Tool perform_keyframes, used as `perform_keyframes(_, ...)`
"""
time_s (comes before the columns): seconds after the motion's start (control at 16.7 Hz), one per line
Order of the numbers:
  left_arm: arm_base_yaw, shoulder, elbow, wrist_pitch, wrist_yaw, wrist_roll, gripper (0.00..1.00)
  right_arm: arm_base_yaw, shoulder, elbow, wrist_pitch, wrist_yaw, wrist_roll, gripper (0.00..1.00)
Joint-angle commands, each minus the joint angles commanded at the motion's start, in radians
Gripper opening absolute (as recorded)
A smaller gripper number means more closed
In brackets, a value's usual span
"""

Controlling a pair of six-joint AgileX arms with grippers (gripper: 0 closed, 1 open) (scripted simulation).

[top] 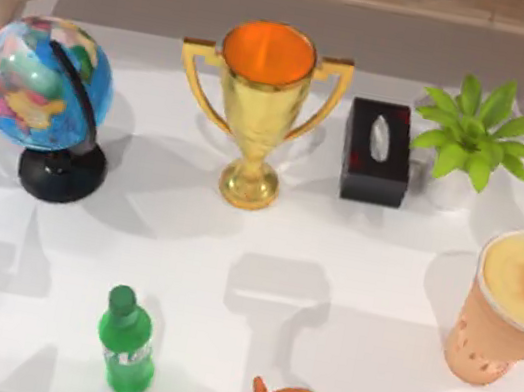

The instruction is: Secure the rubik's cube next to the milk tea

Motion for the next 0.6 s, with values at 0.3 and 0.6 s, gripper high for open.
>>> perform_keyframes(0.3,0.000,0.000,0.000,0.000,0.000,0.000,1.00,0.073,0.306,0.287,0.023,0.078,0.003,1.00)
perform_keyframes(0.6,0.000,0.000,0.000,0.000,0.000,0.000,1.00,0.091,0.379,0.352,0.028,0.097,0.004,1.00)
